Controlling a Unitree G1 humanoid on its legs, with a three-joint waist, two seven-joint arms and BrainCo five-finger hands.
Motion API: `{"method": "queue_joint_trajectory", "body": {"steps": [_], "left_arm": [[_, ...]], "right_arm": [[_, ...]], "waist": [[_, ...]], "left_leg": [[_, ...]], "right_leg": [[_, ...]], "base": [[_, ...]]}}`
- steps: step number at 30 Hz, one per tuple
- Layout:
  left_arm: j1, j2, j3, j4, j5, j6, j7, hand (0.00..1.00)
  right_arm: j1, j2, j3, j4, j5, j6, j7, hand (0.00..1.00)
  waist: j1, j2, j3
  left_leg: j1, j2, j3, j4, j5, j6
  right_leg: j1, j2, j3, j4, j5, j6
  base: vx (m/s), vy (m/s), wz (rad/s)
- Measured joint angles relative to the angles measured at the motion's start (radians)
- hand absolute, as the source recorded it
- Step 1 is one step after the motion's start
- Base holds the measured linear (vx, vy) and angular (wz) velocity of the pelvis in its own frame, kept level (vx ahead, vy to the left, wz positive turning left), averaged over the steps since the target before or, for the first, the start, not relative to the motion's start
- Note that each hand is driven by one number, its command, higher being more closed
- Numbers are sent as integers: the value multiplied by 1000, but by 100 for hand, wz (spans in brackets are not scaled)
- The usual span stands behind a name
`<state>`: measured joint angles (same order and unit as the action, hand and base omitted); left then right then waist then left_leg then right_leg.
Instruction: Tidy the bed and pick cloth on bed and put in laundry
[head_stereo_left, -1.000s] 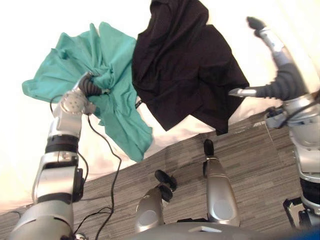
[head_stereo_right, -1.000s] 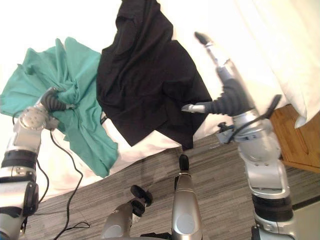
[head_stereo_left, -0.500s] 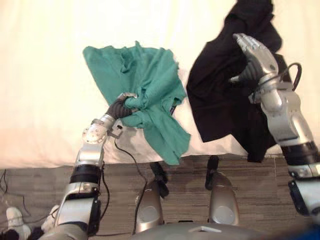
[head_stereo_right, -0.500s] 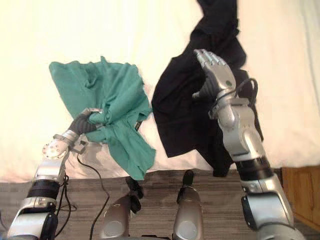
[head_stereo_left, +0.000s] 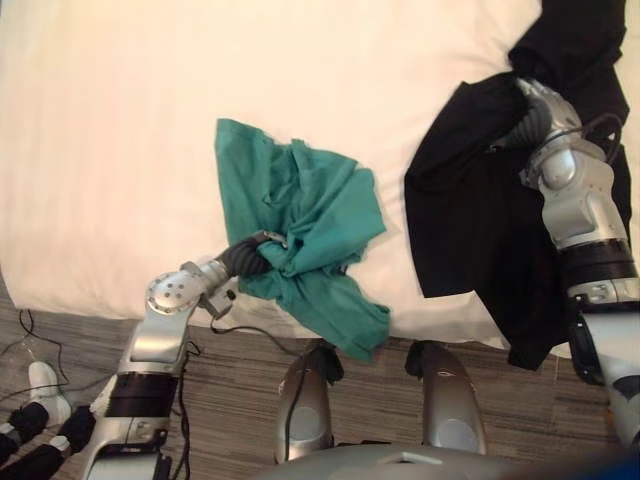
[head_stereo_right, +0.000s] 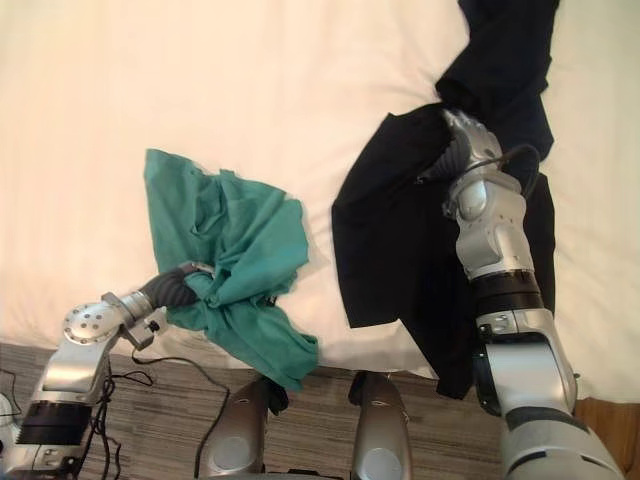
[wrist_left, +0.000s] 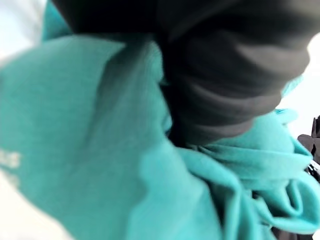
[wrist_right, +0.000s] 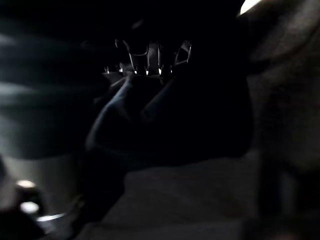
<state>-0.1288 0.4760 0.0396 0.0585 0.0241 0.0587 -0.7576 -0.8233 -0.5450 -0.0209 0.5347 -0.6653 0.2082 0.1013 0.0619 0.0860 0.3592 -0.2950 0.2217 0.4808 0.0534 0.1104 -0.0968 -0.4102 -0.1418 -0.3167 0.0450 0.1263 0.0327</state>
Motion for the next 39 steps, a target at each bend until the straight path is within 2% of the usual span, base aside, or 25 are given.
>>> {"method": "queue_joint_trajectory", "body": {"steps": [2, 3, 5, 7, 8, 10, 12, 13, 15, 16, 19, 21, 25, 27, 29, 32, 34, 37, 38, 39], "left_arm": [[2, -7, -2, 0, 1, 16, 0, 100], [1, -18, 0, 1, 1, 17, 11, 100], [-13, -39, -5, 26, 2, 19, 26, 100], [-46, -65, -23, 123, 25, 45, 48, 100], [-47, -73, -24, 151, 44, 52, 56, 100], [-48, -98, -22, 253, 87, 83, 78, 100], [-48, -137, -19, 342, 101, 103, 115, 100], [-44, -169, -19, 396, 111, 127, 150, 100], [-38, -211, -19, 473, 121, 156, 197, 100], [-27, -237, -19, 513, 121, 167, 230, 100], [-8, -262, -19, 566, 119, 168, 272, 100], [1, -278, -19, 606, 124, 167, 297, 100], [16, -317, 19, 641, 166, 135, 325, 100], [40, -344, 50, 642, 182, 109, 350, 100], [63, -359, 71, 642, 192, 90, 376, 100], [85, -380, 128, 642, 193, 80, 396, 100], [92, -400, 151, 642, 193, 80, 427, 100], [95, -431, 169, 642, 184, 80, 484, 100], [95, -436, 169, 642, 181, 78, 496, 100], [90, -451, 181, 642, 181, 75, 508, 100]], "right_arm": [[1, 25, -55, 40, 75, -5, -39, 100], [6, 42, -85, 56, 132, -21, -76, 100], [43, 79, -150, 65, 209, -61, -121, 100], [139, 164, -228, 85, 350, -117, -161, 100], [177, 192, -242, 86, 393, -133, -168, 100], [324, 287, -276, 90, 500, -186, -183, 100], [439, 341, -292, 90, 555, -242, -175, 100], [521, 371, -292, 91, 578, -275, -161, 100], [637, 402, -295, 92, 585, -313, -147, 100], [710, 421, -300, 100, 585, -340, -137, 100], [784, 442, -327, 162, 584, -391, -100, 100], [816, 450, -373, 210, 584, -404, -72, 100], [871, 469, -456, 238, 584, -403, -17, 100], [897, 478, -479, 237, 584, -367, 11, 100], [926, 486, -492, 238, 579, -291, 37, 100], [1003, 497, -489, 279, 479, -88, 95, 100], [1053, 514, -493, 317, 403, 1, 94, 100], [1098, 494, -445, 351, 273, 61, 119, 100], [1106, 499, -424, 362, 247, 65, 124, 100], [1111, 508, -377, 383, 232, 67, 125, 100]], "waist": [[4, -19, -15], [4, -22, -18], [3, -23, -18], [4, -30, -22], [4, -38, -31], [3, -60, -105], [-1, -62, -133], [-5, -67, -151], [-24, -61, -183], [-40, -62, -207], [-81, -83, -242], [-107, -101, -262], [-114, -107, -271], [-118, -107, -271], [-120, -106, -271], [-120, -105, -271], [-111, -93, -276], [-114, -84, -276], [-112, -85, -277], [-111, -85, -282]], "left_leg": [[1, 1, 2, -1, -28, -2], [3, 6, 3, -4, -42, -11], [20, 7, 4, -10, -51, -10], [92, 19, 10, 3, -78, -17], [116, 23, 20, 5, -88, -20], [149, 35, 57, 35, -124, -22], [198, 41, 85, 75, -168, -18], [228, 51, 95, 118, -207, -11], [260, 63, 83, 187, -258, 5], [287, 59, 74, 199, -278, 0], [357, 7, 67, 120, -269, -20], [436, -54, 73, 0, -218, -19], [510, -98, 96, -93, -182, -15], [548, -103, 123, -123, -176, -15], [580, -107, 148, -144, -175, -16], [608, -101, 174, -155, -181, -28], [610, -97, 170, -156, -183, -31], [606, -93, 134, -156, -185, -31], [603, -88, 116, -156, -184, -30], [587, -81, 74, -156, -179, -28]], "right_leg": [[2, 1, 0, 0, -26, 4], [3, 6, 0, 0, -33, 8], [20, 10, -1, -3, -33, 7], [97, 21, 2, -13, -39, 8], [116, 25, 7, -13, -45, 9], [134, 36, 45, -12, -52, 13], [170, 36, 78, 3, -71, 24], [193, 33, 94, 27, -92, 33], [232, 24, 96, 67, -124, 47], [254, 14, 96, 85, -140, 57], [291, -22, 95, 92, -152, 78], [341, -47, 93, 59, -137, 97], [392, -63, 93, 22, -113, 109], [409, -66, 97, 21, -113, 109], [422, -62, 109, 21, -113, 108], [433, -50, 116, 21, -117, 91], [441, -46, 115, 25, -123, 81], [441, -46, 109, 51, -151, 79], [443, -45, 105, 65, -164, 77], [440, -41, 113, 93, -208, 91]], "base": [[-53, 41, 6], [-64, 29, 2], [-60, 35, 1], [-11, 28, -15], [9, 26, -39], [38, 26, -50], [71, 54, -51], [69, 77, -40], [74, 93, -13], [62, 103, 1], [31, 126, 10], [26, 116, 8], [-27, 66, -6], [-6, 11, -16], [-9, -2, -28], [-3, -34, -24], [36, -60, 1], [21, -60, 18], [34, -135, 64], [38, -142, 97]]}}
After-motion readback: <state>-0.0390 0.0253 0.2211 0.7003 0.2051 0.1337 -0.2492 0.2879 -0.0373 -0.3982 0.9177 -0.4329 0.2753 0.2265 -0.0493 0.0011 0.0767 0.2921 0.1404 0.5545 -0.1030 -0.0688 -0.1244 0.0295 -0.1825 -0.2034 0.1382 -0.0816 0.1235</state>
